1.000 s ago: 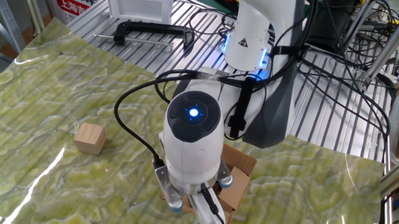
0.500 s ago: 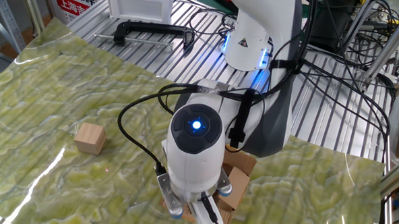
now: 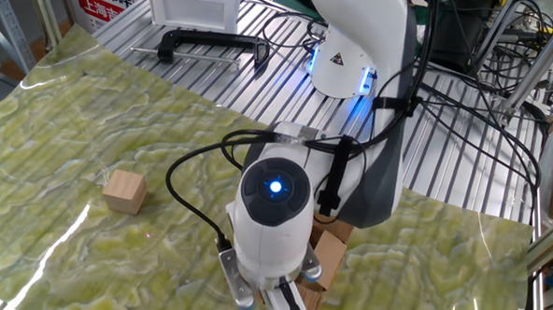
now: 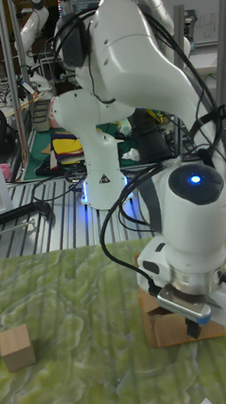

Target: Open a box

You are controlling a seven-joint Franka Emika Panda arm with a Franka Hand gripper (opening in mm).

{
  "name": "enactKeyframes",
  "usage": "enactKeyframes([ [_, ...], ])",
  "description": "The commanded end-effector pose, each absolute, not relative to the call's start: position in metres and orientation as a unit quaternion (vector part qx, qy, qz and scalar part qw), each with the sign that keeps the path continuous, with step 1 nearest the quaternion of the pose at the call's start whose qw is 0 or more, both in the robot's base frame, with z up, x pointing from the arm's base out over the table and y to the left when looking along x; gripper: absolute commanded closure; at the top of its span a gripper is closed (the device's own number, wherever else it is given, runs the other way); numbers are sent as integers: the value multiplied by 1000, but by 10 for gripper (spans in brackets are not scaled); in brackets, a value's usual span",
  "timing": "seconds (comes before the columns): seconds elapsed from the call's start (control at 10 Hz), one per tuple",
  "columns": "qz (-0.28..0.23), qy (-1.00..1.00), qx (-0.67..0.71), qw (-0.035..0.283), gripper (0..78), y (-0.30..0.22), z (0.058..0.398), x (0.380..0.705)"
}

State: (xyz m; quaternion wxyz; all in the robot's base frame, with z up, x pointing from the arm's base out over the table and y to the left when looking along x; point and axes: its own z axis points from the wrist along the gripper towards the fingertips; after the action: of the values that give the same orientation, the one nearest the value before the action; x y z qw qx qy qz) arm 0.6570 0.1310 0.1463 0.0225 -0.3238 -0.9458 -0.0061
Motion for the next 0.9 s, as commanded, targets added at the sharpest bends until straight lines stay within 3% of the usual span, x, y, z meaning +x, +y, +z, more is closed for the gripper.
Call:
enactKeyframes([
  [0.1,-3,-946,-321,39,776,128,169,654],
  [0.6,3,-948,-313,55,776,125,199,642],
  [0.9,7,-949,-310,53,776,133,193,627],
])
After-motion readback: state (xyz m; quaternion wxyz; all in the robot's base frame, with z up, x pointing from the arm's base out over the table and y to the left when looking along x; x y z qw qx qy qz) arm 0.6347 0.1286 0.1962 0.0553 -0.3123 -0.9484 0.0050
